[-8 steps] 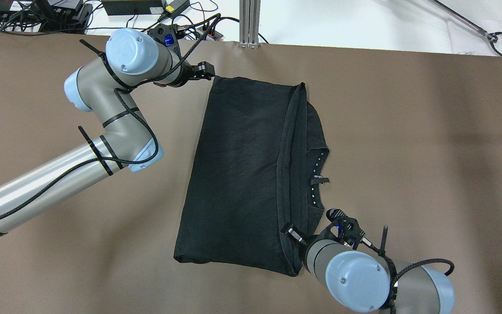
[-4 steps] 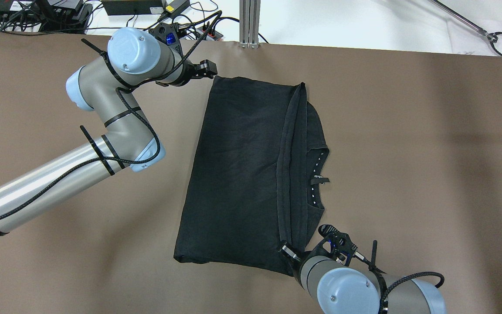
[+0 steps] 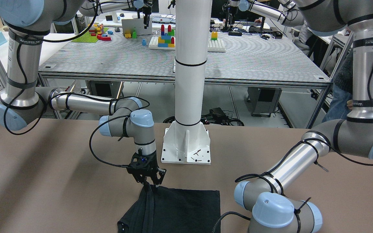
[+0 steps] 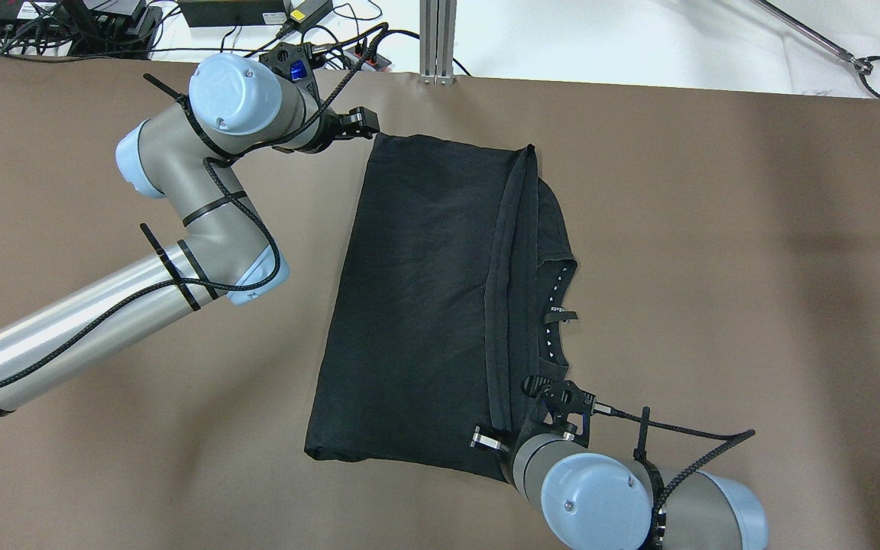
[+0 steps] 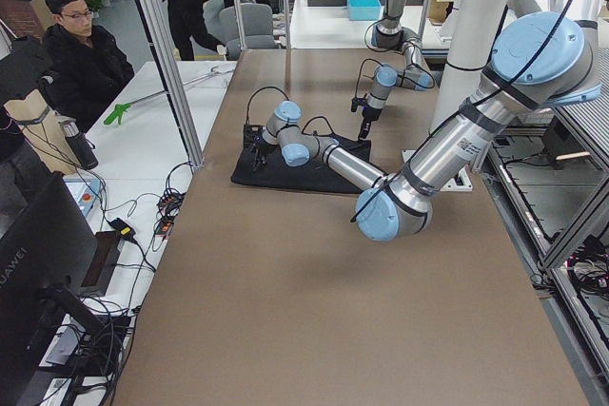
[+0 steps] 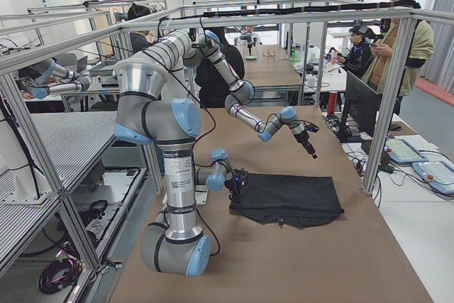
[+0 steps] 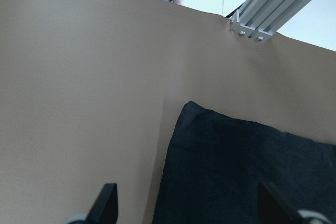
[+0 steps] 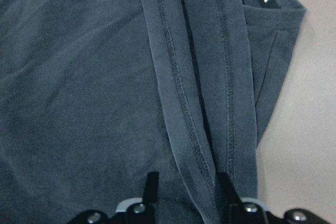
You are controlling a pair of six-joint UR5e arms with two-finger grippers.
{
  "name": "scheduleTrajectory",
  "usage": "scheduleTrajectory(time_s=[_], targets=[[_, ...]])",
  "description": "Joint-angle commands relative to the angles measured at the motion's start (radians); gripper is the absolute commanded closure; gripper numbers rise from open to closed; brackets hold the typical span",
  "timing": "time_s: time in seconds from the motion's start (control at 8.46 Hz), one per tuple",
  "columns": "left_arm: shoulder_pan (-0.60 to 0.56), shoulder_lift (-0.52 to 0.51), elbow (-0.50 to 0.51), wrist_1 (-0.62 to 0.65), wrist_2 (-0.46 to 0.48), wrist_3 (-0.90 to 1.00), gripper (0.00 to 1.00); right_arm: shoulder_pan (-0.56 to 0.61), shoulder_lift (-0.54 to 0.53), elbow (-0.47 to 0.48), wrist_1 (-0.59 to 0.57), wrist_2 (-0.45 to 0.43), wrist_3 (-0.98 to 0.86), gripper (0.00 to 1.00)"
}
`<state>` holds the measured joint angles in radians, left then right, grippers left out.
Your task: Fold clothes
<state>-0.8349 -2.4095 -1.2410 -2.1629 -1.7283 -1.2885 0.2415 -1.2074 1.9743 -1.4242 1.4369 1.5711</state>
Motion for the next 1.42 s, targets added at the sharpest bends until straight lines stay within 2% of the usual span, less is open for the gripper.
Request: scheduleTrajectory(time_s=[0.0, 0.12, 0.24, 0.35, 0.47, 0.59, 0.83, 1.3], targets=[[0.000, 0.003, -0.003, 0.000, 0.001, 0.000, 0.06, -0.007, 0.012, -0.049, -0.001, 0.002, -0.115, 0.52], [0.000, 0.003, -0.003, 0.000, 0.001, 0.000, 0.06, -0.007, 0.011, -0.051, -0.001, 0.002, -0.129, 0.54], [0.000, 0.003, -0.003, 0.000, 0.001, -0.002, 0.06, -0.007, 0.011, -0.051, -0.001, 0.002, -0.129, 0.59], [0.000, 0.003, -0.005, 0.000, 0.001, -0.002, 0.06, -0.007, 0.009, -0.051, -0.002, 0.003, -0.131, 0.82], [0.000, 0.001, -0.005, 0.001, 0.001, -0.008, 0.06, -0.007, 0.008, -0.051, -0.002, 0.005, -0.132, 1.00], [0.008, 0.001, -0.003, 0.000, 0.001, -0.008, 0.06, -0.005, 0.006, -0.048, -0.002, 0.007, -0.134, 1.00], [0.016, 0.001, -0.002, 0.000, 0.009, -0.008, 0.06, 0.024, 0.000, -0.034, -0.001, 0.121, -0.221, 1.00], [0.020, 0.000, -0.002, 0.001, 0.007, -0.009, 0.06, 0.064, -0.090, 0.027, 0.002, 0.158, -0.258, 1.00]])
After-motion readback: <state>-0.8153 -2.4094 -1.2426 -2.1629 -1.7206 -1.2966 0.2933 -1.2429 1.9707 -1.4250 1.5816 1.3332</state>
